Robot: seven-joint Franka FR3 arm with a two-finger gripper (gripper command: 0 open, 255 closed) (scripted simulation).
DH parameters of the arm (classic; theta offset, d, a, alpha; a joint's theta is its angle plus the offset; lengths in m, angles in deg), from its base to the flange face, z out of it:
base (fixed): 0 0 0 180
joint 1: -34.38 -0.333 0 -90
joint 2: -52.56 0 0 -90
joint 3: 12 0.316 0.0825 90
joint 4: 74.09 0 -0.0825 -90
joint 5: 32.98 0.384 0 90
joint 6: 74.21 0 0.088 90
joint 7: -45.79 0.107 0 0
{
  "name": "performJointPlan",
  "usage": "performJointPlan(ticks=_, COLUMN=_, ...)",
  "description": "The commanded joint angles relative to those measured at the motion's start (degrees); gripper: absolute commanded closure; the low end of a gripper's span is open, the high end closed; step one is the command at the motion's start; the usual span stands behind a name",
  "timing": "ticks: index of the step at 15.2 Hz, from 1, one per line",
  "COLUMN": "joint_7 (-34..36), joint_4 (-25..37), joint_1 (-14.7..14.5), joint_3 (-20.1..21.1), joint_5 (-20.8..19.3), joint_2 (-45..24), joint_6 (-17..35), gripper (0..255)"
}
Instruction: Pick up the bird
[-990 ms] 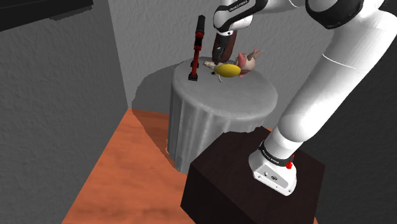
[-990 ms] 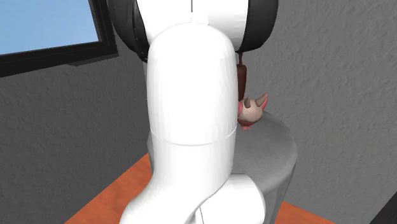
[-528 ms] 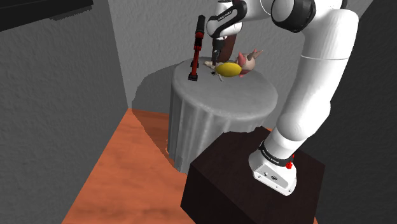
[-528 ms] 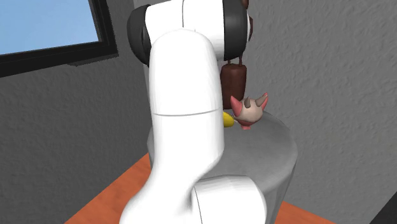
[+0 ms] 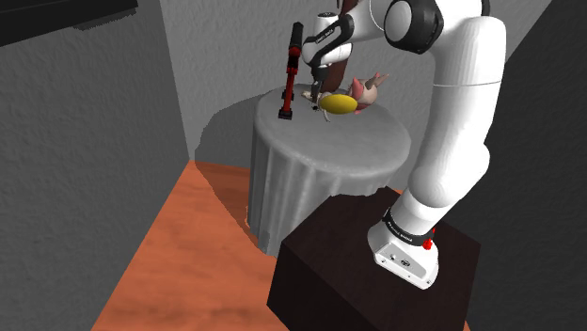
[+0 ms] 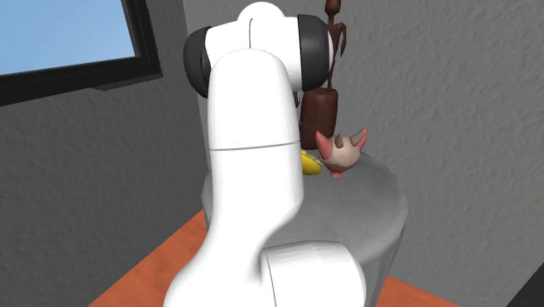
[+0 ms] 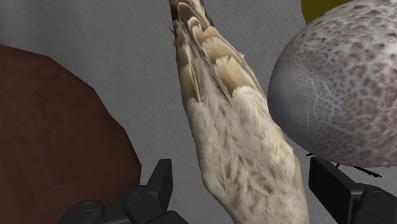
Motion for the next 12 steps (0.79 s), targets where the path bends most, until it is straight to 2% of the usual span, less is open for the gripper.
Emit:
performJointPlan(ticks=1, joint_7=0.1, joint_4=-0.7, joint_1=0.1, joint_3=0.1, joint_5=0.2, joint_2=-0.9, joint_6=1.6, gripper=0)
performJointPlan(ticks=3, joint_7=0.1, joint_4=-0.7, joint_1=0.1, joint_3=0.1, joint_5=0.1, joint_2=-0.9, joint_6=1.6, gripper=0)
performJointPlan(ticks=4, joint_7=0.1, joint_4=-0.7, joint_1=0.1, joint_3=0.1, joint_5=0.2, joint_2=-1.0, joint_6=1.7, gripper=255)
performJointPlan(ticks=12, joint_7=0.2, joint_4=-0.7, joint_1=0.1, joint_3=0.1, joint_5=0.1, joint_2=-1.0, joint_6=1.7, gripper=255)
